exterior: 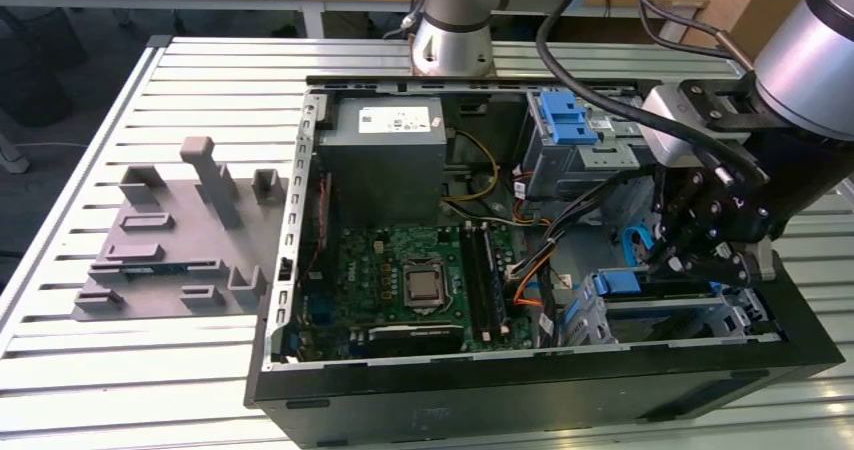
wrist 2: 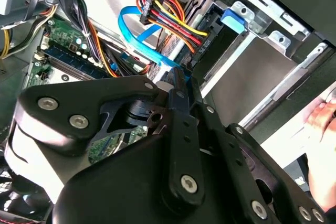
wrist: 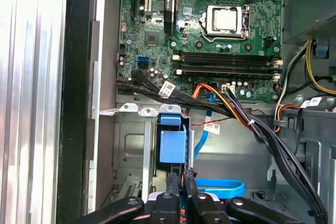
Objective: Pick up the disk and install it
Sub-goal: 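Insert the second disk wire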
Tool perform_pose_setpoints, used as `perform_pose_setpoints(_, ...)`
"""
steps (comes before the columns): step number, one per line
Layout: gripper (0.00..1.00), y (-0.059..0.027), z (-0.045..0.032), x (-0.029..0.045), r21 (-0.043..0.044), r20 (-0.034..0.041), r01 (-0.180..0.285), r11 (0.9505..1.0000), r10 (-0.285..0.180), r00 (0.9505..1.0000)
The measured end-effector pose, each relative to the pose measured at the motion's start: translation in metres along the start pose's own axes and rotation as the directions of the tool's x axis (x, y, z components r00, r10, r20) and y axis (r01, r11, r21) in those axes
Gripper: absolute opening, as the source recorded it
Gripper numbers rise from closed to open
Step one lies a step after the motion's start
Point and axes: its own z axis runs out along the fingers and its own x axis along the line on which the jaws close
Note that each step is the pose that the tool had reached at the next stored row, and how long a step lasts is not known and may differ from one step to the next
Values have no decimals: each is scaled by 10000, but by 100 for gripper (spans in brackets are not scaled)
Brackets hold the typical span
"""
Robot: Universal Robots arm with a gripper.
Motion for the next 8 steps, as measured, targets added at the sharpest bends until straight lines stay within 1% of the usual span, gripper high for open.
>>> perform_pose_setpoints(8,16,-22,22,2,-1,3,48,10000,-48,10000)
